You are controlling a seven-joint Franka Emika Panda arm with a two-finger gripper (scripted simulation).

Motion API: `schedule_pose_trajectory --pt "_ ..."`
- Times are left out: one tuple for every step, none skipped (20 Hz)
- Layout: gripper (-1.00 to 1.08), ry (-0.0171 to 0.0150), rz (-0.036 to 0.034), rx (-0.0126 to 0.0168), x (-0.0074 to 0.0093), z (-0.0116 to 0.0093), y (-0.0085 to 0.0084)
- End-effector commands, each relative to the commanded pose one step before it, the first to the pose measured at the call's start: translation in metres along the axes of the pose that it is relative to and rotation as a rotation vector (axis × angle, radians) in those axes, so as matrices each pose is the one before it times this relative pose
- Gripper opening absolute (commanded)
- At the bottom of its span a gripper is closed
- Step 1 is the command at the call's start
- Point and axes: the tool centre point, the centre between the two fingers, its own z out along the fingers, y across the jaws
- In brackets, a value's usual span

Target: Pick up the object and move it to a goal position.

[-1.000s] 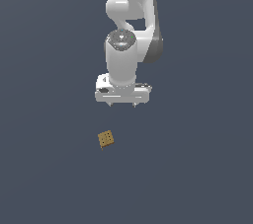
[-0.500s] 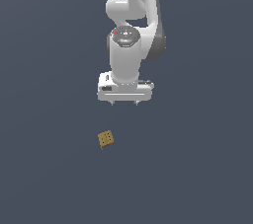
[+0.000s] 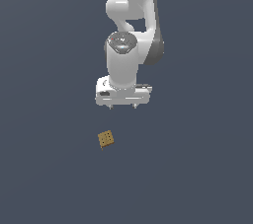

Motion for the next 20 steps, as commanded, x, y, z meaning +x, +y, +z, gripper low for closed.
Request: schedule_pose_trajectory --pt "1.00 0.00134 -0.02105 0.00013 0.00701 0.00599 0.00520" --pt "1.00 0.00096 -0.01077 0.00015 0.00347 0.00296 0.00260" --pt "1.00 0.00106 -0.01175 0.00021 0.00370 0.00329 0.00289" --pt "1.00 0.00116 -0.01270 0.00028 0.00391 0.00365 0.00324" --pt "1.00 0.00128 -0.01371 0.00036 0.00409 0.00402 0.00356" --pt "1.00 0.00140 -0.01467 0.00045 0.00423 0.00441 0.00393" --pt "1.00 0.00154 -0.01563 0.00055 0.00433 0.00482 0.00430" --pt "1.00 0.00168 -0.01657 0.00066 0.00439 0.00525 0.00469" --pt "1.00 0.00184 -0.01752 0.00078 0.00441 0.00569 0.00508" --pt "1.00 0.00200 -0.01820 0.00090 0.00432 0.00608 0.00544" --pt "1.00 0.00199 -0.01741 0.00094 0.00387 0.00597 0.00534" --pt "1.00 0.00195 -0.01633 0.00095 0.00338 0.00573 0.00512" --pt "1.00 0.00189 -0.01525 0.00093 0.00294 0.00548 0.00489" --pt "1.00 0.00183 -0.01419 0.00091 0.00254 0.00520 0.00463" --pt "1.00 0.00176 -0.01314 0.00087 0.00217 0.00490 0.00435" --pt "1.00 0.00167 -0.01211 0.00083 0.00185 0.00459 0.00406" --pt "1.00 0.00158 -0.01108 0.00078 0.00156 0.00427 0.00377" --pt "1.00 0.00147 -0.01006 0.00072 0.00131 0.00393 0.00346" --pt "1.00 0.00136 -0.00909 0.00066 0.00109 0.00358 0.00313" --pt "1.00 0.00124 -0.00808 0.00059 0.00089 0.00323 0.00282"
